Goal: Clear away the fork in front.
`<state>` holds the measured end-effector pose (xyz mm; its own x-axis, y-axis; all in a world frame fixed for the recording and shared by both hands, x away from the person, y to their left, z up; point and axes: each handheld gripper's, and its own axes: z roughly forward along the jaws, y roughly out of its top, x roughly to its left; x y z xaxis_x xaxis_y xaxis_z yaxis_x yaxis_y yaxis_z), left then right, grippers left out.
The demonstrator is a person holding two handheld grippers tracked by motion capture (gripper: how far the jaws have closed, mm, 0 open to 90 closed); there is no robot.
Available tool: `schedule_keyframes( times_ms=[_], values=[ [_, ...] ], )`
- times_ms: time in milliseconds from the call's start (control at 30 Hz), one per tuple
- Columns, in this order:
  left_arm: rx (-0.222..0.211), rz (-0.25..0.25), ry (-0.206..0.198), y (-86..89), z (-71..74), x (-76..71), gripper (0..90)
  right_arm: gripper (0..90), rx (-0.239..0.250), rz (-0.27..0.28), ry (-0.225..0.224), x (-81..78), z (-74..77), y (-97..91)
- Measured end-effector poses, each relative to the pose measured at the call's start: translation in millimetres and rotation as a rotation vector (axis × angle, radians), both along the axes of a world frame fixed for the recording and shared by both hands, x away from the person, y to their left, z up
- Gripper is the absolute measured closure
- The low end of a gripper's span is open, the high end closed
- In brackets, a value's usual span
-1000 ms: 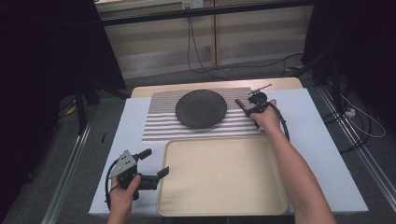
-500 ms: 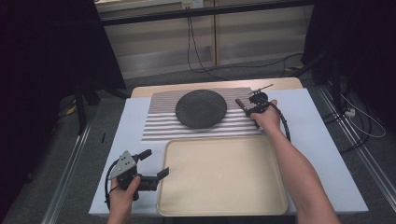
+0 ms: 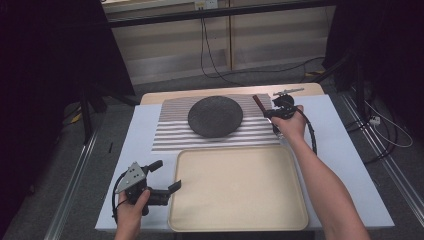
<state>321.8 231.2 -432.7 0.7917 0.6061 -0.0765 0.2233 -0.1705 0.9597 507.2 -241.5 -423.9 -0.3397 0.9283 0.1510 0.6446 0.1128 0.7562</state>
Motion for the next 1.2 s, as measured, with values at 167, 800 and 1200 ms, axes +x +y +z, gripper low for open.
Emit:
schedule_keyframes(
  times_ms=[167, 800, 1200],
  values=[
    [-0.011, -0.005, -0.002, -1.2, 1.1, -2.2, 2.2, 78.9, 0.045, 0.008, -0.058, -12.3, 17.7, -2.2],
    [-0.018, 0.000, -0.003, -4.3, 8.9, -3.0, 2.2, 78.8, 0.190, 0.111, -0.210, -92.6, 37.9, 2.7],
    [-0.017, -0.005, -0.008, -13.4, 19.3, -5.0, 2.1, 78.8, 0.245, 0.206, -0.260, -140.4, 29.8, 18.8]
  ],
)
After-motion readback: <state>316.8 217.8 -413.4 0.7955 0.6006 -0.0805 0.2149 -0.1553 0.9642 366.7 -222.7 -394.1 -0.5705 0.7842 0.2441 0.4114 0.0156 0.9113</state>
